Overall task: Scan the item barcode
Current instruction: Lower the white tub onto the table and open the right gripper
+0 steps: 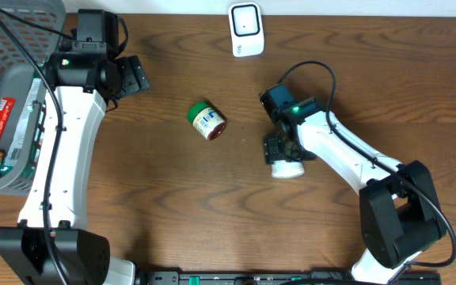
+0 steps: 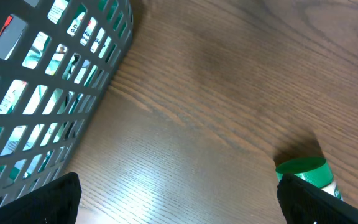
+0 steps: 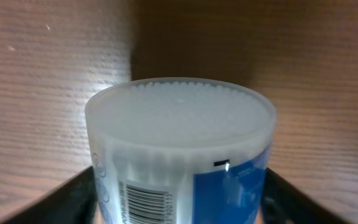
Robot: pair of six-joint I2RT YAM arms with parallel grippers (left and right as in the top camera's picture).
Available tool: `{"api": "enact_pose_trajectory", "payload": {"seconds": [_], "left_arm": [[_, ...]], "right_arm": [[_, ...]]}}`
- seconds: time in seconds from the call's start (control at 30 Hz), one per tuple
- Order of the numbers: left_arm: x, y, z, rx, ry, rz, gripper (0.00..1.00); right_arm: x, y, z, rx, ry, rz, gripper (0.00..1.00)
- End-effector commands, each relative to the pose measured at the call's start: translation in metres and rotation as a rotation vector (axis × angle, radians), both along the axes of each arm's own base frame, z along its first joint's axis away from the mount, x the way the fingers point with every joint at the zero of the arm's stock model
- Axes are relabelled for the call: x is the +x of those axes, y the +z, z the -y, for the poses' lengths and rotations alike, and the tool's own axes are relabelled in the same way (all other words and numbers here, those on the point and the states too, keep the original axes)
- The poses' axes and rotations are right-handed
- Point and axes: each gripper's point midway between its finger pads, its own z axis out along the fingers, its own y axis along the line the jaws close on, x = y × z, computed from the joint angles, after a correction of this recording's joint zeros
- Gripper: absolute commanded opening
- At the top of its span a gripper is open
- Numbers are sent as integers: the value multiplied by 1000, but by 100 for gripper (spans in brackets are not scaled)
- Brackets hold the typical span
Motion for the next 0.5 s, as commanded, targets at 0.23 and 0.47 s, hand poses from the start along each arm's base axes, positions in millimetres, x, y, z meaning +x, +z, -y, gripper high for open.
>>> {"api": "enact_pose_trajectory", "payload": {"seconds": [0.23, 0.47], "left_arm": [[-2, -1, -2, 6, 5, -6, 98], [-2, -1, -2, 6, 4, -6, 98]], "right_arm": [[6, 7, 5, -42, 27, 11, 99], [9, 13, 5, -47, 26, 16, 99]]}}
